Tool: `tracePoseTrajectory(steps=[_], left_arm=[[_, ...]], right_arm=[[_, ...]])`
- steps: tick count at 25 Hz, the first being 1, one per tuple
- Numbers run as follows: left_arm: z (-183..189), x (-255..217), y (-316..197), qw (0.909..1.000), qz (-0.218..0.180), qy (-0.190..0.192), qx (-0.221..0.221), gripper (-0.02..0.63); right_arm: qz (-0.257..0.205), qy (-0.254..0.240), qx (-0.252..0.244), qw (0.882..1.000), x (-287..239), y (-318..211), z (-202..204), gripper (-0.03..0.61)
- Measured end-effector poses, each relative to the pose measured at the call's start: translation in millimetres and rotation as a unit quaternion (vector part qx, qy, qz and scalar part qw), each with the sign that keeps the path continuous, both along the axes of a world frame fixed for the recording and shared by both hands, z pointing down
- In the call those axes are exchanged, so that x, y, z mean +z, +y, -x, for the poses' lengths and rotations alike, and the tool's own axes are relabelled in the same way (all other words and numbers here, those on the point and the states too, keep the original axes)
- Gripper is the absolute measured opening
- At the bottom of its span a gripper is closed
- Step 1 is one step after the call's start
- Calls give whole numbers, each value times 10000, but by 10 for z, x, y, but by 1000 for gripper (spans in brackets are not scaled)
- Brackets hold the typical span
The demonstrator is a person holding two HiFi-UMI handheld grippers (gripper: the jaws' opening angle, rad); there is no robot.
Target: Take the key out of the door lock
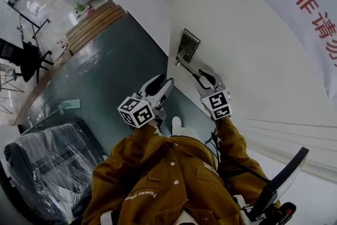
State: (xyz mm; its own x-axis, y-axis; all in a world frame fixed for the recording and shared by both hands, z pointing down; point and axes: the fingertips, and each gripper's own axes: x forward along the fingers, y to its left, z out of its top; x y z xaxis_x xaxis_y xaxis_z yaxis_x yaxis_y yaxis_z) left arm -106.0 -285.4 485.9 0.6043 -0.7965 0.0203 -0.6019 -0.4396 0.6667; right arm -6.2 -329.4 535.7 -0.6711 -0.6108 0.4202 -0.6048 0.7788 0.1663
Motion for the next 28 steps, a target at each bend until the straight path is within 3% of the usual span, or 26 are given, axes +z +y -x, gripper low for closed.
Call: tracePoseTrajectory(steps=[8,16,24,28], left_arm=[[15,614,-498,9920,668,1048,-225,190],[-43,1144,-891,9699,1342,2014,-280,189],[-249,1331,-1053,9556,1560,2499,24,138],[-259,1342,-1129,9454,1522,2882,27,56]], right_arm=[[24,44,42,10000,2,-20,-10,126],[44,71,36,10000,14,-34,4,126],[84,134,-3,9999,19,-40,8,126],[83,170,-18,9998,26,-41,15,126]])
